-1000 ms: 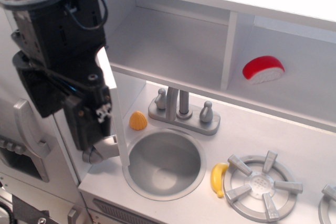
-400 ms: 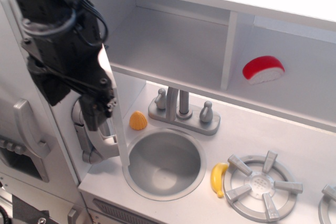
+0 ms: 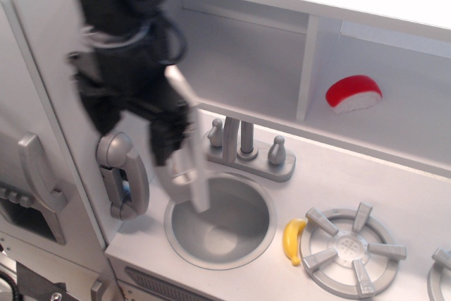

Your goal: Close microwave

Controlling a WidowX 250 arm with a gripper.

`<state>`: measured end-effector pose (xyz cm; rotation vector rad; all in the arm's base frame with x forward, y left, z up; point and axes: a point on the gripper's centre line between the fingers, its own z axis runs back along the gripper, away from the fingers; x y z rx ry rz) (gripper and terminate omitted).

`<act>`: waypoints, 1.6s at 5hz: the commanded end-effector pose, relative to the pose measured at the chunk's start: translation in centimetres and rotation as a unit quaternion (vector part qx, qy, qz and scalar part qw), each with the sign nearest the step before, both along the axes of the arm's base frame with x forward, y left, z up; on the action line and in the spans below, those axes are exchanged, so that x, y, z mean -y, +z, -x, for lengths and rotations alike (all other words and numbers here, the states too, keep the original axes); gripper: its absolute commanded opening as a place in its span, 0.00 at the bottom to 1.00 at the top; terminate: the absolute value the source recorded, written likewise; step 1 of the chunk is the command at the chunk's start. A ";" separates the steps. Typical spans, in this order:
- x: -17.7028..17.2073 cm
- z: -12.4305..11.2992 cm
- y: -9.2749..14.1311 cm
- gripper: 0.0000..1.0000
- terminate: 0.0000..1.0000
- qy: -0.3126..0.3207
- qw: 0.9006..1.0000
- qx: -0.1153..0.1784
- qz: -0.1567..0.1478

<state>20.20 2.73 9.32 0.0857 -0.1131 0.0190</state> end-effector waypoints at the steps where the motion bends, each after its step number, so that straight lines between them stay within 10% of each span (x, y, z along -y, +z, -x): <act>1: 0.7 -3.1 2.6 1.00 0.00 0.031 0.998 0.052 0.019; 6: 4.1 -9.5 1.7 1.00 0.00 0.072 0.992 0.095 0.038; 8: 4.3 -11.6 2.6 1.00 0.00 0.098 0.978 0.177 0.056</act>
